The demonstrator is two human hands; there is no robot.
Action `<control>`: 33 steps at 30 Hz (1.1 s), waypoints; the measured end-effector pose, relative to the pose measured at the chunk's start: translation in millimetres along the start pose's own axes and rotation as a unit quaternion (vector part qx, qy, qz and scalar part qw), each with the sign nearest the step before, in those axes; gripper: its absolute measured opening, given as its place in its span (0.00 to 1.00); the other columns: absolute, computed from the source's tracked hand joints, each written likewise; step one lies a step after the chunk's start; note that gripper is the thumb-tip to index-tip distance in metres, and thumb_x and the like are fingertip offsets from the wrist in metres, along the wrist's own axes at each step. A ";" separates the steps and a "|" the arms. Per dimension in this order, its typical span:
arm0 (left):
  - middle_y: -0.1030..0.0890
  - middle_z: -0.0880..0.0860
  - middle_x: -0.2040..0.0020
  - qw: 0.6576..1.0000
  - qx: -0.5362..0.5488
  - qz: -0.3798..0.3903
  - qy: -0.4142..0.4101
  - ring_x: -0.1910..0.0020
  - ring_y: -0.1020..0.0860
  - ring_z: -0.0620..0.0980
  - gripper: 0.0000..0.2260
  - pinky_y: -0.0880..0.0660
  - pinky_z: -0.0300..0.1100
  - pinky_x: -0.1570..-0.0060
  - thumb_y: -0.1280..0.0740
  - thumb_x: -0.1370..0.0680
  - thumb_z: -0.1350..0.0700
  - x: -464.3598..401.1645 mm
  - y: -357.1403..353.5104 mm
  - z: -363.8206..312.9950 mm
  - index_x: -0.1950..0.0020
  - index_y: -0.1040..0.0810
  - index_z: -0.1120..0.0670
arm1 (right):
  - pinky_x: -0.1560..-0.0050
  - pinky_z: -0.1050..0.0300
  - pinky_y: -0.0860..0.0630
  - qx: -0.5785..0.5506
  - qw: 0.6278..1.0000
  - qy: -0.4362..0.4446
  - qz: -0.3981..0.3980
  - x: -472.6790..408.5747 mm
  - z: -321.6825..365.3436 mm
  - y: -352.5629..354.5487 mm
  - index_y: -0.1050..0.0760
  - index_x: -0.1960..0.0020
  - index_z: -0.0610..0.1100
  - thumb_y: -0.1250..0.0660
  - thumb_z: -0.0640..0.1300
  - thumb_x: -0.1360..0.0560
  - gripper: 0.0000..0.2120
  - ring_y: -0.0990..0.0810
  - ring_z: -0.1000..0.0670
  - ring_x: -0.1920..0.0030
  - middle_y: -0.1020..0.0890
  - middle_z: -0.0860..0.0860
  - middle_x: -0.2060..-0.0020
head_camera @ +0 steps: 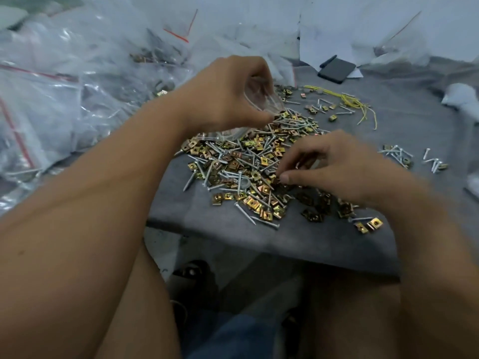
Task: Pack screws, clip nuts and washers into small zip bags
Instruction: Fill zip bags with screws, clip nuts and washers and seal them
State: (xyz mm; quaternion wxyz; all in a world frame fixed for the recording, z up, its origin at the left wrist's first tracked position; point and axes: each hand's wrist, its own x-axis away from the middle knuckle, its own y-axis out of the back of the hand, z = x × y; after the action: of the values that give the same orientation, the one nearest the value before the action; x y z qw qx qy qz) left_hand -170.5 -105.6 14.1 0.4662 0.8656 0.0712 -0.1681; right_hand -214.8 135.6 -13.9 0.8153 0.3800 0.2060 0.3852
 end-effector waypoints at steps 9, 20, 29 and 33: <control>0.15 0.48 0.45 1.000 -0.001 -0.002 -0.012 0.46 0.16 0.44 0.18 0.20 0.45 0.39 0.21 0.25 0.48 -1.2 -1.1 5.1 0.39 0.19 0.52 | 0.58 0.57 0.20 0.007 1.000 0.008 0.012 -4.2 1.0 -6.8 0.15 0.55 0.58 0.20 0.48 0.28 0.07 0.18 0.53 0.59 0.16 0.58 0.59; 0.16 0.47 0.44 1.000 -0.001 -0.001 -0.016 0.46 0.17 0.43 0.19 0.21 0.44 0.39 0.21 0.25 0.48 -1.0 -1.1 6.9 0.39 0.19 0.53 | 0.54 0.55 0.23 0.082 0.996 -0.006 0.042 -3.2 12.7 -6.1 0.15 0.51 0.59 0.20 0.47 0.28 0.09 0.21 0.54 0.56 0.20 0.58 0.55; 0.17 0.48 0.43 1.000 -0.016 0.002 -0.016 0.43 0.18 0.47 0.19 0.21 0.49 0.37 0.21 0.25 0.47 -3.2 -1.8 8.5 0.38 0.19 0.53 | 0.62 0.72 0.31 0.017 1.000 0.018 0.007 -1.0 24.3 -9.0 0.18 0.52 0.53 0.22 0.44 0.26 0.07 0.22 0.63 0.62 0.18 0.56 0.56; 0.17 0.47 0.44 1.000 -0.016 0.005 -0.015 0.43 0.18 0.45 0.18 0.22 0.45 0.37 0.21 0.25 0.48 -3.5 -1.6 8.6 0.38 0.19 0.53 | 0.60 0.75 0.31 0.023 0.997 0.038 0.063 -2.8 28.9 -11.4 0.19 0.53 0.53 0.22 0.42 0.26 0.09 0.22 0.66 0.62 0.16 0.57 0.54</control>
State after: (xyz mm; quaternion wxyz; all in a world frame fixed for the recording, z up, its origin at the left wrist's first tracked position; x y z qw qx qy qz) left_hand -176.2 -111.7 9.7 0.4820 0.8556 0.0626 -0.1780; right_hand -193.0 115.3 -4.6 0.7721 0.3959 0.2210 0.4454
